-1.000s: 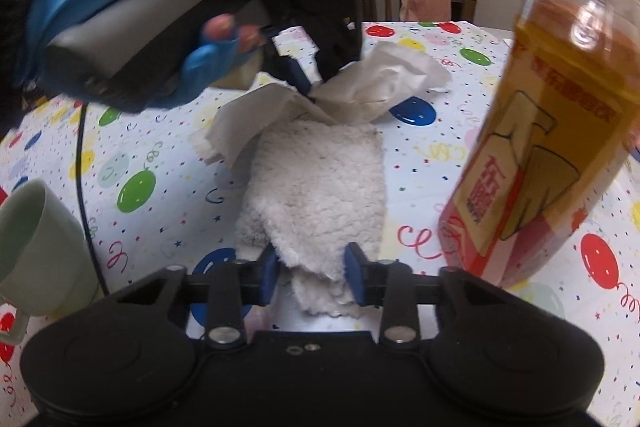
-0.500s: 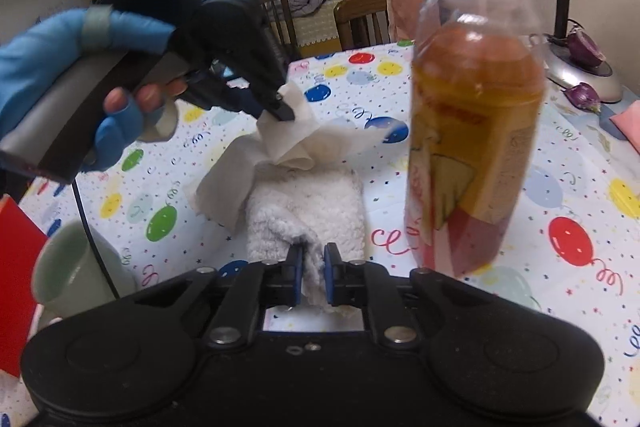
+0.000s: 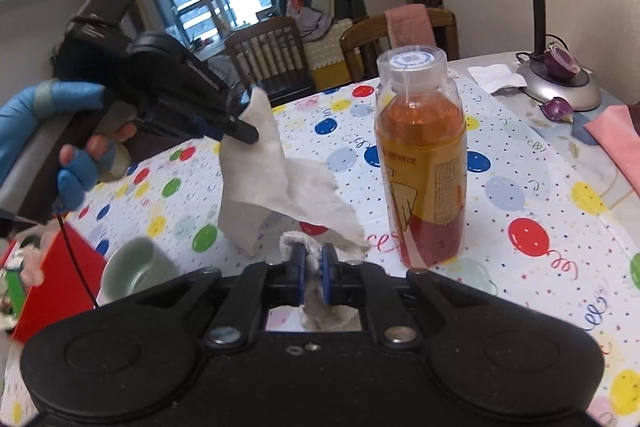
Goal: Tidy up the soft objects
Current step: 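Lift the tissue with the left tool while the right tool regrips and lifts the towel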
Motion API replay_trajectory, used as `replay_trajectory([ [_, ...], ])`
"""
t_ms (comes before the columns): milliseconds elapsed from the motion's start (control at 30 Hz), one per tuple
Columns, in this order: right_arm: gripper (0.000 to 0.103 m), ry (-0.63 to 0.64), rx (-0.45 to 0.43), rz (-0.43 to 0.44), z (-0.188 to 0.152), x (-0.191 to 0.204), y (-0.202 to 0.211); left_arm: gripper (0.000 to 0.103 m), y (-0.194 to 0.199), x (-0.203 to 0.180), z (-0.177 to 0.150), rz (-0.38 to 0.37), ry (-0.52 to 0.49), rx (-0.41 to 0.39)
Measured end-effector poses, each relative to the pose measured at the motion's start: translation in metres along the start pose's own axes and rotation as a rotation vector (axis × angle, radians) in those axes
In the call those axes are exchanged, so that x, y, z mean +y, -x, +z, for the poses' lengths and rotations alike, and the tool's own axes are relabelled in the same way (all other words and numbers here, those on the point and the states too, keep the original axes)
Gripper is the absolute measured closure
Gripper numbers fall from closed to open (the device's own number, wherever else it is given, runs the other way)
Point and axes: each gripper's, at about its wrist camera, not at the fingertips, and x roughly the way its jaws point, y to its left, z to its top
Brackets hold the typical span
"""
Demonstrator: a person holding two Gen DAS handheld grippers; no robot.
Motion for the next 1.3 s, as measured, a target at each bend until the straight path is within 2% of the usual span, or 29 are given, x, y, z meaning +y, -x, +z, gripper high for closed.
replay_trajectory([
  [367,0.094,-0.01,0.217,-0.012,-0.048,-0.015,0.012,0.094,0.015,0.007,-0.046,-0.017,0.019,0.045],
  [800,0.089,0.049,0.308,0.03,-0.052,-0.015,0.017,0.094,-0.016,0.003,-0.099,0.0,-0.003,0.164],
  [900,0.08,0.034,0.318,0.039,-0.055,-0.018,0.022,0.094,-0.024,0.0,-0.104,0.007,-0.016,0.177],
  [933,0.069,0.03,0.318,0.044,-0.056,-0.018,0.025,0.094,-0.027,-0.001,-0.105,0.011,-0.023,0.18],
  [967,0.049,0.03,0.312,0.048,-0.056,-0.018,0.027,0.094,-0.03,-0.001,-0.107,0.015,-0.025,0.187],
  [1000,0.038,0.03,0.301,0.046,-0.055,-0.016,0.029,0.094,-0.034,-0.002,-0.108,0.015,-0.026,0.192],
  [1033,0.018,0.037,0.282,0.04,-0.055,-0.014,0.029,0.094,-0.037,-0.003,-0.109,0.021,-0.032,0.195],
  [1100,0.017,0.076,0.251,0.033,-0.051,-0.006,0.024,0.094,-0.043,-0.003,-0.111,0.034,-0.04,0.201],
  [1300,0.012,0.164,0.244,-0.007,-0.048,0.012,-0.024,0.094,-0.06,-0.002,-0.109,0.089,-0.075,0.202],
])
